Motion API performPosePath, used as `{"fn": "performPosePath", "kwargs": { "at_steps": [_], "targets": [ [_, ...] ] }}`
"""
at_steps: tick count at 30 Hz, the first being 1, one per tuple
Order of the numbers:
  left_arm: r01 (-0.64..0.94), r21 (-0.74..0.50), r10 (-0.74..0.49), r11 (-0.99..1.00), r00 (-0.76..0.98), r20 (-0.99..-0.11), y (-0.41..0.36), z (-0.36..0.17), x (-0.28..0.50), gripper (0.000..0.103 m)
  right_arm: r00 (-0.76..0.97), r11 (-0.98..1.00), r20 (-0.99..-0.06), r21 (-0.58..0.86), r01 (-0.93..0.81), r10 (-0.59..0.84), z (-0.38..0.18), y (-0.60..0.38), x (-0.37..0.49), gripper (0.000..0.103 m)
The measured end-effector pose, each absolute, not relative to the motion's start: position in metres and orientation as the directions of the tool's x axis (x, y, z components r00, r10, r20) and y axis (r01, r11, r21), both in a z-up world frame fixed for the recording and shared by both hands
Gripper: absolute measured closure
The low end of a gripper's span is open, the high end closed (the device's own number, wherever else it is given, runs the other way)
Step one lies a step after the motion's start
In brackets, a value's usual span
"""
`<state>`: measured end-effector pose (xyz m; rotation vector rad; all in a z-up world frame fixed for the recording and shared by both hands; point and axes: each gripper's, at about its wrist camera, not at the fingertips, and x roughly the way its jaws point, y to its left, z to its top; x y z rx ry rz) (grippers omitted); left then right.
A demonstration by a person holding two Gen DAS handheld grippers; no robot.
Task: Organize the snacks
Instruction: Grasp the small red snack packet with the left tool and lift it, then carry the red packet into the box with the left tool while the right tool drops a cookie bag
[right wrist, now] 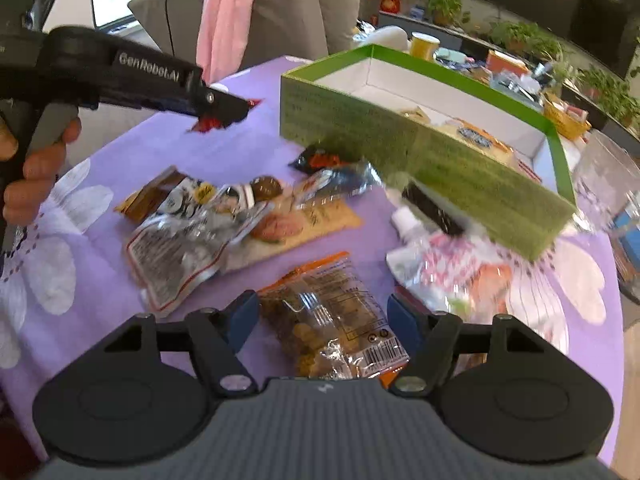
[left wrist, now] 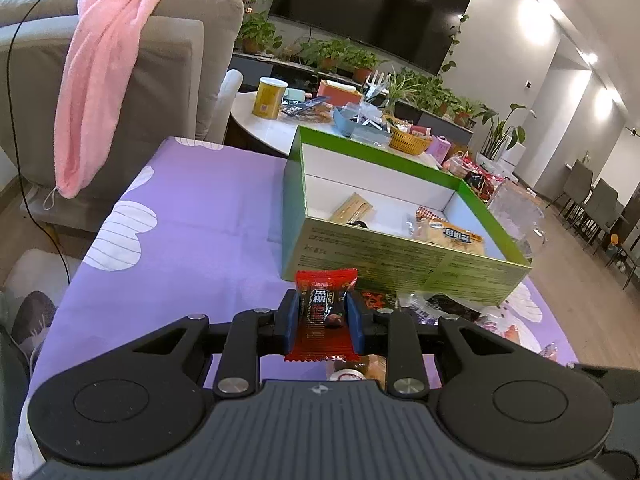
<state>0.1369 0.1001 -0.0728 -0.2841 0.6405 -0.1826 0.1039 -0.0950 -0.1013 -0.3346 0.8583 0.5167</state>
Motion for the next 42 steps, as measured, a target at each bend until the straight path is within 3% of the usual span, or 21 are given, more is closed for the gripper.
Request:
{"fn": "performPosePath", "kwargs": {
  "at_steps": [24, 42],
  "targets": [
    [0.088, -0.316, -0.256, 0.945, 0.801, -0.541, 0.1, -0.06, 0.107, 0.079, 0.522, 0.852, -0.792, -0.004, -0.523, 0.317, -0.104, -0.106, 0.098, 0.042],
    [0.166, -0.24, -0.266, 0.956, 0.834, -0.483, 0.072, -0.025, 0.125, 0.079, 0.721, 0.924, -0.611, 0.046, -0.38, 0.326, -0.039, -0.125, 0.136, 0.042]
  ]
}}
